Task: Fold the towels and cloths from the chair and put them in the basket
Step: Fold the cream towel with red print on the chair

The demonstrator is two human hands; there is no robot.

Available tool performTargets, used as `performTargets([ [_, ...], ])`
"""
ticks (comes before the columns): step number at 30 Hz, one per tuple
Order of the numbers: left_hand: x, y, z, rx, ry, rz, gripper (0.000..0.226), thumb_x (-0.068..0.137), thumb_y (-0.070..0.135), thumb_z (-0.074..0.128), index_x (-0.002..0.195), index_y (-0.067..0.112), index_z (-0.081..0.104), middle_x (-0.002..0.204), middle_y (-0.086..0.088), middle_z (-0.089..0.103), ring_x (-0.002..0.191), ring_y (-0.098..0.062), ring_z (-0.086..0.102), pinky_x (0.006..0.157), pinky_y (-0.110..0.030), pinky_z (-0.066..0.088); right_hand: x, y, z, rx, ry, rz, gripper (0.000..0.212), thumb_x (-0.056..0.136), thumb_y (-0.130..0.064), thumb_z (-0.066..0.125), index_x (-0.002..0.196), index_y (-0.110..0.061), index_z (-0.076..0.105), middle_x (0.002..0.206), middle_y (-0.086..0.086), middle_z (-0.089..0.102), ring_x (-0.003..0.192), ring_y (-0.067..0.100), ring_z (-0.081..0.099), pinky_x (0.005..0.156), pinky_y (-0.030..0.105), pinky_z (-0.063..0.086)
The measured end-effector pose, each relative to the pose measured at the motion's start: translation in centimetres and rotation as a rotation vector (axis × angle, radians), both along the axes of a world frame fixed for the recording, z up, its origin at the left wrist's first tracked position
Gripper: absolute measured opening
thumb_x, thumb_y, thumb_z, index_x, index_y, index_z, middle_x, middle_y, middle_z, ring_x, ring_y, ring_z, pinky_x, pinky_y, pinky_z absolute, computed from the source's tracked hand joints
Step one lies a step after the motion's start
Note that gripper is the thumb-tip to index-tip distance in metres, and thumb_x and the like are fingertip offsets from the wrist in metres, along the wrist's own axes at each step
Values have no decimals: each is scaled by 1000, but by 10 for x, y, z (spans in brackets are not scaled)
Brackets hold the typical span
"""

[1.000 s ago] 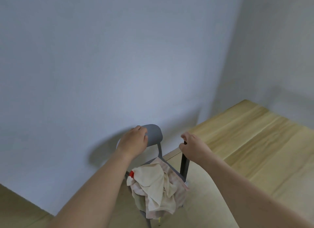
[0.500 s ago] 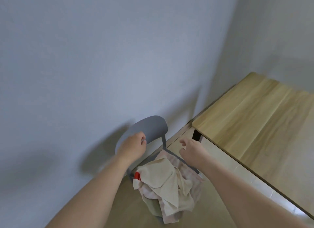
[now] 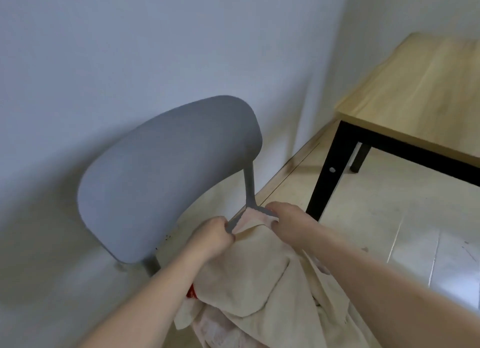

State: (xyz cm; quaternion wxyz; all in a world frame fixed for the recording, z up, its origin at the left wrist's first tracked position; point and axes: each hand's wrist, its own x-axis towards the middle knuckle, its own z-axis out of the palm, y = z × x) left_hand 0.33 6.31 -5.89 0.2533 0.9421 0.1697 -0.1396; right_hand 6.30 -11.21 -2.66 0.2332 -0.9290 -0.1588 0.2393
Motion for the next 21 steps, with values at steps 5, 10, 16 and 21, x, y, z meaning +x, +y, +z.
performTargets([
  [5,1,-7,-55,170,-190,-100,16,82,14,45,70,16,56,76,-3,58,77,-27,58,58,-30,40,6,11,-69,1,-58,75,51,95,-18,44,145,-25,37,142,2,45,128,22,45,101,28,39],
  [10,-1,-13,-62,172,-447,-100,17,88,15,43,91,18,60,95,-3,62,89,-26,58,71,-33,48,-6,11,-85,-51,-249,71,39,93,-18,48,132,-23,52,130,1,57,118,21,52,94,28,42],
  [16,-18,-3,-76,231,-153,-35,27,81,17,42,100,12,62,106,-10,66,99,-32,61,83,-35,51,-48,4,-74,-180,-199,-42,36,96,-17,41,130,-16,54,130,6,55,116,23,53,94,28,42],
  [21,-14,-7,-64,172,-190,-66,26,86,12,43,101,9,64,106,-11,66,96,-31,62,76,-32,50,-56,-14,-58,-72,-226,-116,36,94,-12,42,127,-8,55,128,10,55,112,25,57,93,31,48],
])
